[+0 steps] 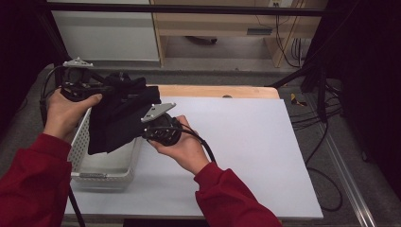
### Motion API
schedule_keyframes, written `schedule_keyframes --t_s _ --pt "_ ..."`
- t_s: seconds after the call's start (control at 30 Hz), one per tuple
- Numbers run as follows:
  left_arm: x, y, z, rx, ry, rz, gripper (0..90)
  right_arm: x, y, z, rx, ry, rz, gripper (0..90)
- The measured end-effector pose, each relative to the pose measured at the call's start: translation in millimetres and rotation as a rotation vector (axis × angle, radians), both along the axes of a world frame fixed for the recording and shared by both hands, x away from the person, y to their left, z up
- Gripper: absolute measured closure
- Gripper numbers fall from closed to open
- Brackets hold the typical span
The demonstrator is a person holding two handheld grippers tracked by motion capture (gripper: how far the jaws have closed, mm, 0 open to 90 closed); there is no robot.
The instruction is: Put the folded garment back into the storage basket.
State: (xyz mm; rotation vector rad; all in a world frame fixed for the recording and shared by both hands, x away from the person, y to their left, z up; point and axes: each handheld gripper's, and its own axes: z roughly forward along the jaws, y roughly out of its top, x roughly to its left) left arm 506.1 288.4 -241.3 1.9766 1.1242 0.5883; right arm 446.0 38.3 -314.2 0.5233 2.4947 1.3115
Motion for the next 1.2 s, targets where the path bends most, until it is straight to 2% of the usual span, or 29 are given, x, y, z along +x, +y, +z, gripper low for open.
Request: schedule_keyframes --t_s 0.13,0.37,0.57,0.7,0.77,0.8,0.9,1.07,1.2 --pt "-1.5 1.2 0.7 0.017 -0.004 0.005 77.0 -0.1 4.2 -1.3 0.007 0.011 0.001 76.3" --pt "-2.6 9.7 -1.4 0.031 -0.009 0.029 77.0 -0.5 14.7 -1.6 0.025 0.002 0.007 76.3" --pt "-1.5 18.0 -3.5 0.084 -0.023 0.044 77.0 3.9 25.5 -7.0 0.028 0.013 0.019 76.2" --pt "-1.3 26.2 -5.9 0.097 -0.021 0.050 77.0 9.1 37.4 -10.9 0.039 0.020 0.025 76.2" --pt "-0.4 31.3 -7.7 0.099 -0.020 0.059 77.0 9.5 39.8 -11.6 0.040 0.020 0.024 76.2" --pt "-0.7 34.7 -8.6 0.095 -0.020 0.065 77.0 10.4 45.2 -12.8 0.035 0.003 0.021 76.2" --pt "-2.8 37.7 -8.4 0.086 -0.024 0.067 76.9 10.8 48.4 -14.3 0.038 -0.007 0.010 76.2" --pt "-6.4 45.4 -8.0 0.093 -0.034 0.072 76.9 10.9 56.6 -17.7 0.045 -0.012 0.022 76.2" --pt "-5.6 53.7 -11.4 0.079 -0.025 0.086 76.8 10.4 64.4 -17.8 0.036 -0.022 0.034 76.2"
